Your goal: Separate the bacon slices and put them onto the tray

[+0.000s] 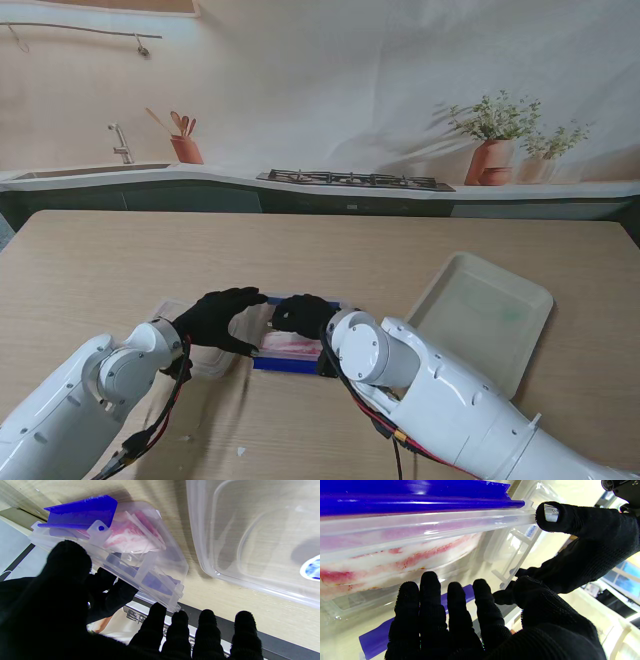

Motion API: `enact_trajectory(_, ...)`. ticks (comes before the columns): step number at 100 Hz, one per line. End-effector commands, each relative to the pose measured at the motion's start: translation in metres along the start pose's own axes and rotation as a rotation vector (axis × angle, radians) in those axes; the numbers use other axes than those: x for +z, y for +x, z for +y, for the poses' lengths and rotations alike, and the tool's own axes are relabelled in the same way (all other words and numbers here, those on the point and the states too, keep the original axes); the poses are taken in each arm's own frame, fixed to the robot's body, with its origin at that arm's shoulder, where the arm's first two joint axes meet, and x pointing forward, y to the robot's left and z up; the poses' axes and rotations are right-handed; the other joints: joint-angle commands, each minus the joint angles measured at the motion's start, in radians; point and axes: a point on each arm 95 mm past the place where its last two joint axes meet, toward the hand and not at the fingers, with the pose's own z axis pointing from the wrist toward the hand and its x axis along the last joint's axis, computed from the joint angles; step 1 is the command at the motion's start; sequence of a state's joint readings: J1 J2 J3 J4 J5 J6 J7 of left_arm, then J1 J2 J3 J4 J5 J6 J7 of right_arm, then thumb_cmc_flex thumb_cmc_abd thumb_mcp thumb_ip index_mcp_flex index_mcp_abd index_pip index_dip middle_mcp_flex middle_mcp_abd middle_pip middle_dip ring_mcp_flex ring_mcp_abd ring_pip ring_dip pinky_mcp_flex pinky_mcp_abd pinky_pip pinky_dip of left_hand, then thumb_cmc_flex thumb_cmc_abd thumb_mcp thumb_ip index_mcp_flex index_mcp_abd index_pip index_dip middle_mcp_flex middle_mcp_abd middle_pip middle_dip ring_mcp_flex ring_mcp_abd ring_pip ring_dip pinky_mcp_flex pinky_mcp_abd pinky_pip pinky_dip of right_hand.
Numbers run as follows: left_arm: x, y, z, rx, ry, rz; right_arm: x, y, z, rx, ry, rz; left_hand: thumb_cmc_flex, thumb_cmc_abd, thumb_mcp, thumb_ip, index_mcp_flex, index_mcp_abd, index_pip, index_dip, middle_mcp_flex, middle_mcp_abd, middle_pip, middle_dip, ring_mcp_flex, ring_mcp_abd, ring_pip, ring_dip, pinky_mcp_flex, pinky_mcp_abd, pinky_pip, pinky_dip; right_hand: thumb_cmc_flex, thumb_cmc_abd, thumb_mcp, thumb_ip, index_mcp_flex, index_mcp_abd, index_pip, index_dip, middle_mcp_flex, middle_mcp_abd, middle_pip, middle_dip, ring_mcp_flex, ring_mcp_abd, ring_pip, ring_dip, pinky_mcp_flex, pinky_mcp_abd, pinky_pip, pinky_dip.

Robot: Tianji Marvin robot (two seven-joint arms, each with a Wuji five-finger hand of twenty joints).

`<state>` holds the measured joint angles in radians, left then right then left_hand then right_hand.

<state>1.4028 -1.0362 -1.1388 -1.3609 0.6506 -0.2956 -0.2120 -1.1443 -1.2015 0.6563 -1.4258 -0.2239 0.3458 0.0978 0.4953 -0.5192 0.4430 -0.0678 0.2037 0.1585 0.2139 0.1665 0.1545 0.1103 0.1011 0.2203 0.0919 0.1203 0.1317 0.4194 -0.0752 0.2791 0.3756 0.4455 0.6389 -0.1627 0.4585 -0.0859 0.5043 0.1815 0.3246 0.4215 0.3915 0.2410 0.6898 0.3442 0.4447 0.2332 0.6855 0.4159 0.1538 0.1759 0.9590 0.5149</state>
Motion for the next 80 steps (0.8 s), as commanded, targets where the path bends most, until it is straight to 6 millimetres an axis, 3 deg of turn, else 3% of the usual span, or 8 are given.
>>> enact_trajectory(1,-0.0005,-0.0024,0.0134,-0.006,-0.042,-0.013,0.0008,0.0018,-0.0069,0.008,0.019,0.006,0.061,-0.024,0.059,0.006,-0.014,-0.008,0.005,0.000,0.006,-0.036,0.012,-0.001,-0.038,-0.015,-0.009,-0.009,-0.004,-0.012,0.007,-0.004,0.021,0.024,0.000,0.021,0.000,-0.022,0.006,-0.007,-0.013,-0.021,0.011,0.005,-0.048,0.009,-0.024,-0.007,-0.038,-0.029,-0.030,-0.021)
enact_trajectory(10,-0.0003,-0.0026,0.0135,-0.006,-0.042,-0.013,0.0014,0.0002,-0.0074,-0.001,0.020,0.006,0.061,-0.024,0.059,0.006,-0.015,-0.008,0.005,0.000,0.006,-0.036,0.012,-0.001,-0.038,-0.015,-0.009,-0.009,-0.004,-0.013,0.007,-0.004,0.019,0.024,-0.005,0.021,-0.004,-0.031,0.011,-0.001,-0.026,-0.039,0.001,0.001,-0.092,-0.009,-0.068,-0.028,-0.076,-0.043,-0.090,-0.043)
enact_trajectory(28,-0.0003,-0.0030,0.0132,-0.006,-0.042,-0.013,0.0015,-0.0010,-0.0103,0.008,0.046,-0.004,0.061,-0.024,0.060,0.005,-0.015,-0.008,0.006,0.000,0.006,-0.035,0.013,-0.001,-0.038,-0.015,-0.009,-0.009,-0.004,-0.013,0.006,-0.004,0.022,0.028,-0.013,0.022,-0.004,-0.026,0.009,0.001,-0.017,-0.025,-0.007,-0.003,-0.059,0.000,-0.066,-0.031,-0.044,-0.033,-0.108,-0.039)
enact_trajectory(52,0.0002,-0.0031,0.0136,-0.008,-0.043,-0.015,-0.0008,0.0006,-0.0117,0.035,0.061,-0.001,0.061,-0.023,0.062,0.005,-0.015,-0.008,0.007,0.000,0.006,-0.036,0.014,-0.001,-0.038,-0.016,-0.009,-0.009,-0.004,-0.013,0.006,-0.003,0.028,0.030,-0.017,0.023,0.005,-0.021,0.007,-0.002,0.018,-0.008,0.014,0.007,0.062,0.026,0.013,0.004,0.037,-0.001,-0.034,0.001)
enact_trajectory(80,0.0012,-0.0029,0.0151,-0.010,-0.047,-0.016,-0.0073,0.0063,-0.0074,0.054,0.047,0.015,0.060,-0.023,0.062,0.005,-0.014,-0.005,0.006,0.000,0.007,-0.035,0.014,-0.001,-0.038,-0.014,-0.009,-0.009,-0.004,-0.014,0.004,-0.003,0.030,0.029,-0.010,0.023,0.012,-0.017,0.011,0.000,0.028,0.001,0.036,0.017,0.108,0.034,0.068,0.029,0.061,0.013,0.038,0.022)
